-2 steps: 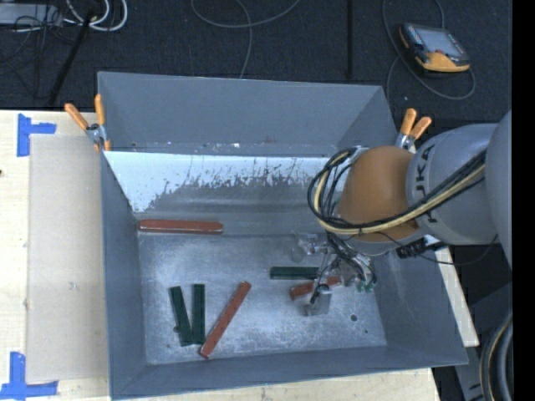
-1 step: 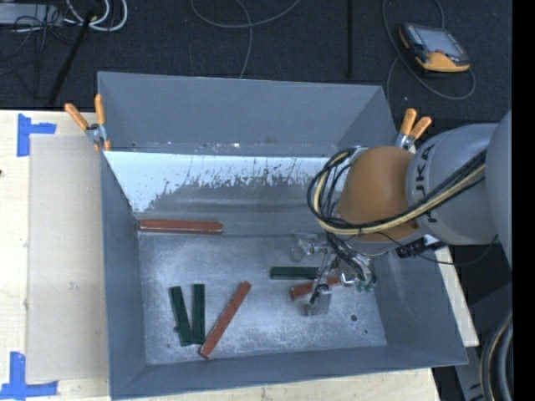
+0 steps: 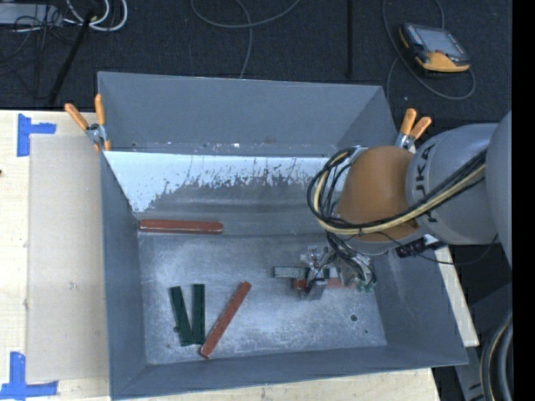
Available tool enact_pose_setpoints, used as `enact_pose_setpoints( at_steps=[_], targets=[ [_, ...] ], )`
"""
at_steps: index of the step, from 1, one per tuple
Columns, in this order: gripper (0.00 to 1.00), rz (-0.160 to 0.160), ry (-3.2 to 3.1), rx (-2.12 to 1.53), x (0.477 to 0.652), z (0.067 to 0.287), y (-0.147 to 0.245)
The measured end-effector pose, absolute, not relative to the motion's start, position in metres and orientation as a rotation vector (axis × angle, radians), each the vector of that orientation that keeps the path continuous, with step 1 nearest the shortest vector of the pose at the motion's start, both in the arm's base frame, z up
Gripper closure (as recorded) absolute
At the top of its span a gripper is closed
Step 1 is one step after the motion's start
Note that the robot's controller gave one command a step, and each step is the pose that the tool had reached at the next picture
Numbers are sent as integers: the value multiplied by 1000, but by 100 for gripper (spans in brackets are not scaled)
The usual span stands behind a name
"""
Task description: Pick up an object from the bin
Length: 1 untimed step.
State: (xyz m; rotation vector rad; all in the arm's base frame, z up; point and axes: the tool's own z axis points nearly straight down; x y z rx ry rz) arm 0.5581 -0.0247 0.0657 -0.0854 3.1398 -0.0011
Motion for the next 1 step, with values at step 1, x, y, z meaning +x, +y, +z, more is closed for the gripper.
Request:
enact_pose_setpoints(
  at_steps=[1],
  targets=[
    [100,-2,3133,-91,560,154,-24]
  ],
)
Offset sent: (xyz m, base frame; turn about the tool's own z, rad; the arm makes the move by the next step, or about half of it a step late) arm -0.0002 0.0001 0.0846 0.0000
